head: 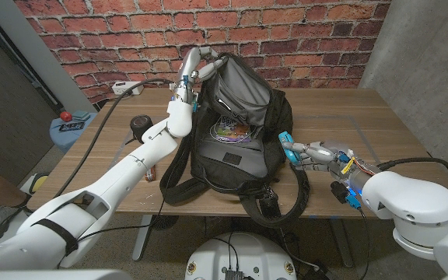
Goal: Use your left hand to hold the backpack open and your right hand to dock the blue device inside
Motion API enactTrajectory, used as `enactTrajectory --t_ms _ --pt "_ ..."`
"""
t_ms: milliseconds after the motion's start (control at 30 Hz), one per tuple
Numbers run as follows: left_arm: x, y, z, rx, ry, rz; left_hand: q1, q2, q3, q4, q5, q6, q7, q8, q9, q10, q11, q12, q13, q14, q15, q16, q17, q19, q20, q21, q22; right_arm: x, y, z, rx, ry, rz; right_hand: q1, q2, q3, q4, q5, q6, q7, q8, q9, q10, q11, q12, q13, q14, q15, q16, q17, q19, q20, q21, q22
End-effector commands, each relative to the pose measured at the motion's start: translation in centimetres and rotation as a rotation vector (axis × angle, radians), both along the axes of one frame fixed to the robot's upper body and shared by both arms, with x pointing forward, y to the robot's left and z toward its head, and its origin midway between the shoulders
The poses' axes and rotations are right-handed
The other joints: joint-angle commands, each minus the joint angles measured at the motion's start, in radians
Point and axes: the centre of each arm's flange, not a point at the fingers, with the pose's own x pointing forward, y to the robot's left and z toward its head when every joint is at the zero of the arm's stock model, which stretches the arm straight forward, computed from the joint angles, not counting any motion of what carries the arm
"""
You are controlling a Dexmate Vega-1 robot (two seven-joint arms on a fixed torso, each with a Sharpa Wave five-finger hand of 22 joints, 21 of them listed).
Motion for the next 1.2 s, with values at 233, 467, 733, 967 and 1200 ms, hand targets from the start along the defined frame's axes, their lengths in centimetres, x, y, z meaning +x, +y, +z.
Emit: enactTrajectory --t_ms 233,467,733,967,1200 --pt "-0.1 0.6 -0.8 -0.033 0.010 0.003 0.002 0.009 -0.001 0.001 0.005 -0.001 0.004 0.006 0.004 0.005 -0.011 0.008 0.002 0.003 -0.001 -0.007 0.002 0.000 0.007 -0.002 0.002 1.5 2.4 0.7 -0.057 -0.010 0.072 0.009 0.020 -0.004 -0.002 0.005 0.007 -0.011 0.003 0.001 -0.004 0.001 -0.004 0.002 -0.007 -0.036 -0.002 0.003 -0.006 -0.002 0.001 0.004" --pt "-0.2 0.9 -1.1 -0.050 0.014 0.001 0.002 0.010 -0.001 0.002 0.005 -0.004 0.002 0.006 0.004 0.002 -0.010 0.009 0.005 0.001 0.000 -0.007 0.003 -0.001 0.008 -0.002 0.002 2.2 3.4 0.8 -0.078 -0.004 0.114 0.011 0.024 -0.004 -0.001 0.004 0.005 -0.012 0.002 0.001 -0.008 0.002 -0.006 0.001 -0.008 -0.036 -0.003 0.004 -0.008 -0.002 0.001 0.004" --pt "-0.1 1.3 -1.4 -0.069 0.018 -0.002 0.002 0.010 -0.001 0.002 0.006 -0.005 0.003 0.006 0.004 0.001 -0.008 0.008 0.001 0.001 0.000 -0.008 0.002 -0.002 0.006 -0.003 0.002 3.4 4.4 0.7 -0.065 0.018 0.166 0.013 0.028 -0.004 -0.001 0.003 0.001 -0.011 0.001 0.000 -0.009 0.006 -0.009 -0.004 -0.009 -0.035 -0.003 0.004 -0.011 -0.002 0.001 0.004" --pt "-0.1 1.5 -1.5 -0.080 0.022 -0.005 0.003 0.010 -0.002 0.001 0.006 -0.004 0.003 0.006 0.003 0.000 -0.008 0.009 0.003 0.002 0.000 -0.007 0.004 -0.003 0.006 -0.003 0.002 4.7 5.2 0.8 -0.077 0.010 0.176 0.020 0.031 -0.002 -0.004 0.003 0.001 -0.013 0.001 0.000 -0.009 0.004 -0.010 -0.007 -0.010 -0.033 -0.004 0.004 -0.012 -0.001 0.001 0.004" --pt "0.0 1.5 -1.4 -0.082 0.017 -0.012 0.002 0.011 -0.002 0.002 0.006 -0.004 0.003 0.007 0.004 -0.001 -0.008 0.008 0.002 0.001 0.000 -0.007 0.005 -0.003 0.006 -0.003 0.002 5.6 5.8 1.0 -0.080 -0.008 0.184 0.021 0.031 -0.003 -0.004 0.003 0.003 -0.012 0.002 0.000 -0.007 0.006 -0.011 -0.008 -0.008 -0.034 -0.003 0.004 -0.012 0.000 0.002 0.004"
